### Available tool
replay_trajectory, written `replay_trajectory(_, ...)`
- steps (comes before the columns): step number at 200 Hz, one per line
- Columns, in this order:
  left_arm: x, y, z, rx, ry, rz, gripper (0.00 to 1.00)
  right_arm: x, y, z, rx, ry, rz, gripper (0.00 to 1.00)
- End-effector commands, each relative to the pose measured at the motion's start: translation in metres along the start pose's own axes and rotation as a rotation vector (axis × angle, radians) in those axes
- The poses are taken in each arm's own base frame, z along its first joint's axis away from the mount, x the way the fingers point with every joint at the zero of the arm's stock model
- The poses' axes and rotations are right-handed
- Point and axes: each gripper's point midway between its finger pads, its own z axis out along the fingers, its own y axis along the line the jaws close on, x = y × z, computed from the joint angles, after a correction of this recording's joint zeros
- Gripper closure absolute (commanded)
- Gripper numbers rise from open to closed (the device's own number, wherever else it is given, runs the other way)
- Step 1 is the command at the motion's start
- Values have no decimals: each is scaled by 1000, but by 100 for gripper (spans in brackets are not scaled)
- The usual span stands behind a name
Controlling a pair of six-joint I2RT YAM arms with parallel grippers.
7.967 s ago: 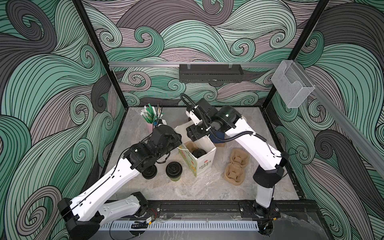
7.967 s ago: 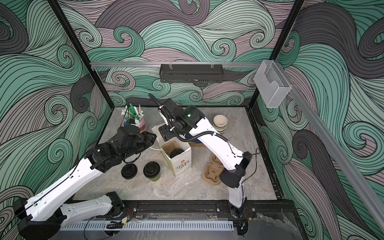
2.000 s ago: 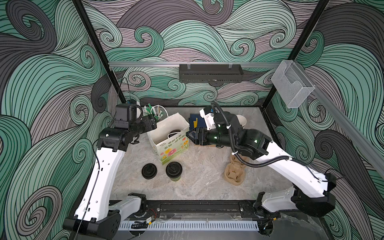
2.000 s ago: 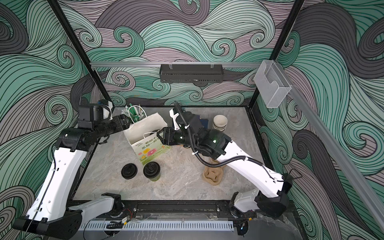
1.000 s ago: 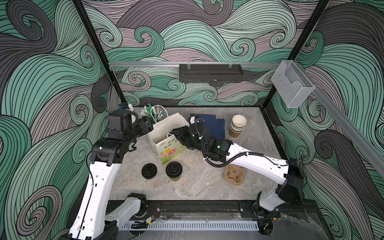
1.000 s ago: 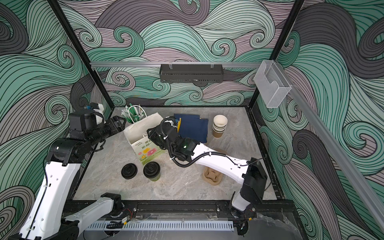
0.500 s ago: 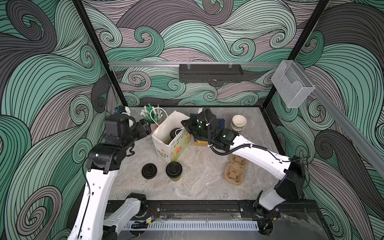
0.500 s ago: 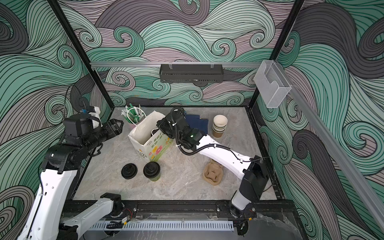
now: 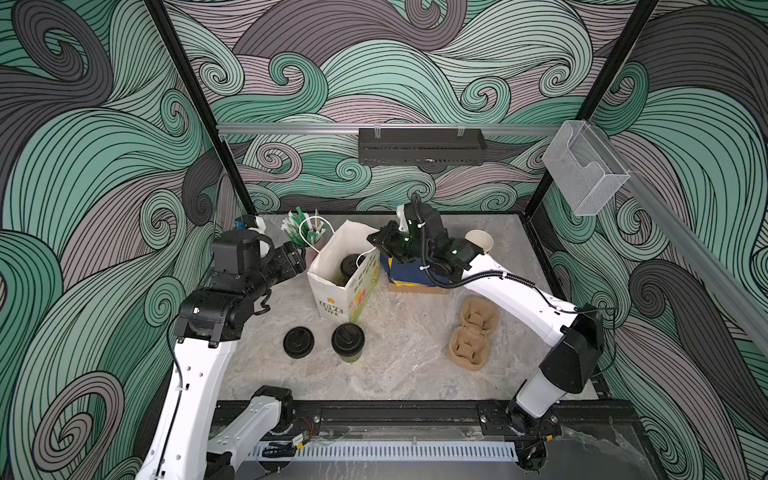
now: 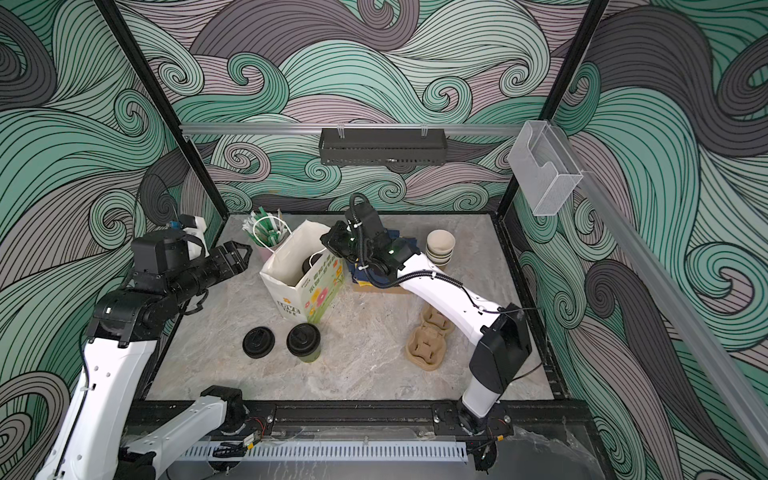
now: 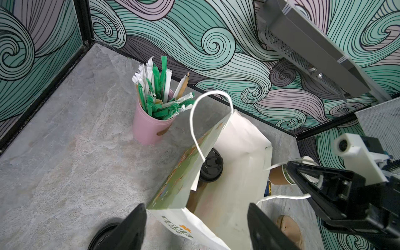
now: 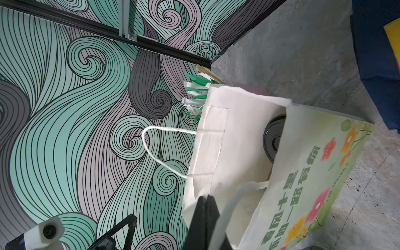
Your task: Pack the takeout coffee
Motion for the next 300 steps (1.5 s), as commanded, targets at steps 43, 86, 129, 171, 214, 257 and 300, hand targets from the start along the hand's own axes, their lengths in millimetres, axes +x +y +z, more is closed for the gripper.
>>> replay_trajectory(43,7,-10,4,68,41,-29,24,-7,-3,-7,24,102,-82,100)
replay_trajectory(86,16,-20,15,125,92,-43,24,-25,-11,-5,46,127,-97,98)
replay_trajectory(129,20,-26,27,154,133,-40,24,-26,-2,-8,32,150,-105,80)
replay_trajectory(171,19,-41,45,224,168,-57,23,-26,-22,-37,129,95,-148,45)
replay_trajectory(214,24,-39,64,206,222,-73,24,-22,-52,-80,313,2,-284,24)
replay_trajectory(257,33,-34,72,158,254,-85,26,23,-64,-84,457,51,-460,26)
replay_trajectory(300,46,-28,74,59,254,-55,28,48,-61,-54,543,107,-547,33)
